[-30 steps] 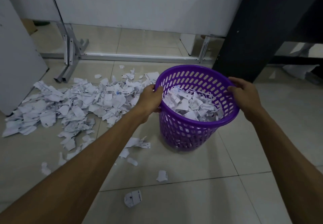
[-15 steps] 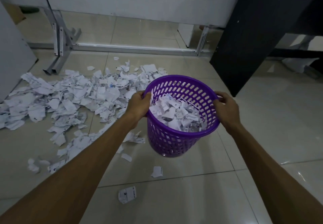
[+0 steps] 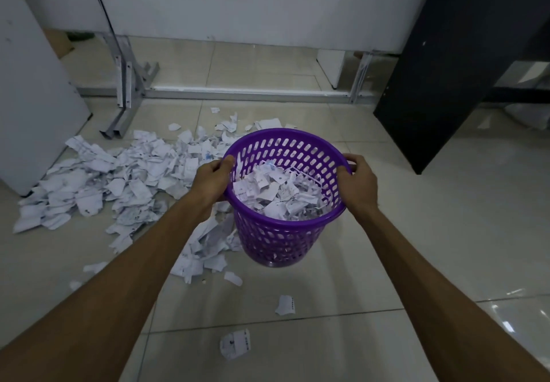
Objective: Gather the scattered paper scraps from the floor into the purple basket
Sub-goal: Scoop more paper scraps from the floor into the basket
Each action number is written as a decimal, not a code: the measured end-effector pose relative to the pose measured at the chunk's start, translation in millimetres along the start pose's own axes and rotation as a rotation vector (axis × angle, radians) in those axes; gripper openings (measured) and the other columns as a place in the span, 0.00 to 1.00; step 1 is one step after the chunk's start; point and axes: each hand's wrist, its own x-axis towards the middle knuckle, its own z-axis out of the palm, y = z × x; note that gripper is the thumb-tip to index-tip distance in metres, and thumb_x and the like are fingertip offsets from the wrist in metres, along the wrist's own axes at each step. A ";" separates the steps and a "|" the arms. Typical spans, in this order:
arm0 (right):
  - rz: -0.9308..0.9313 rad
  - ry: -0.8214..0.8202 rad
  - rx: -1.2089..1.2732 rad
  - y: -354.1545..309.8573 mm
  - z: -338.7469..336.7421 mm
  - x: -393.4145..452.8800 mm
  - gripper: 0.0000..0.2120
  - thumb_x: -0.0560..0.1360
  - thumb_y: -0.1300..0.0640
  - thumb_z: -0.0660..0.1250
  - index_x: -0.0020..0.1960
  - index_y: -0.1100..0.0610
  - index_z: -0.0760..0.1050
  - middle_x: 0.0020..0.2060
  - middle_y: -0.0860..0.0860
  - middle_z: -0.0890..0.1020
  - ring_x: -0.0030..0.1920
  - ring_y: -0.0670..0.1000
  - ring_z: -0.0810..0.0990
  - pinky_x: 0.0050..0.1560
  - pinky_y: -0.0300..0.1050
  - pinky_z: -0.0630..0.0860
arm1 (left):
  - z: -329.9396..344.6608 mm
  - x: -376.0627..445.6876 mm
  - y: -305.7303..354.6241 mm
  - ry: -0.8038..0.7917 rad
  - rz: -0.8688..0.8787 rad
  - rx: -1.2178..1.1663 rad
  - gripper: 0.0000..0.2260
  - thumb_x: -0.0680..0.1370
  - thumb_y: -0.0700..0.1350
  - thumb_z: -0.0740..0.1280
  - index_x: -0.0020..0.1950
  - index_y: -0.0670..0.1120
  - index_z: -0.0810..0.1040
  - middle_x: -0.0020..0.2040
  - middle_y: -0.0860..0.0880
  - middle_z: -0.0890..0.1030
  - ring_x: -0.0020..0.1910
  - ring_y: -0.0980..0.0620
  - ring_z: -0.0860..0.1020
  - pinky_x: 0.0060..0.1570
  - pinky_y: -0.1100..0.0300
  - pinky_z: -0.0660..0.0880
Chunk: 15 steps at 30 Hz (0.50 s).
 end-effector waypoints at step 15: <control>-0.546 0.082 -0.092 -35.9 13.9 -108.7 0.10 0.79 0.59 0.63 0.60 0.54 0.74 0.61 0.49 0.74 0.61 0.46 0.72 0.62 0.47 0.75 | -94.7 -24.4 -53.7 -0.064 -0.061 0.147 0.10 0.81 0.52 0.63 0.59 0.50 0.75 0.55 0.48 0.78 0.49 0.51 0.78 0.43 0.57 0.76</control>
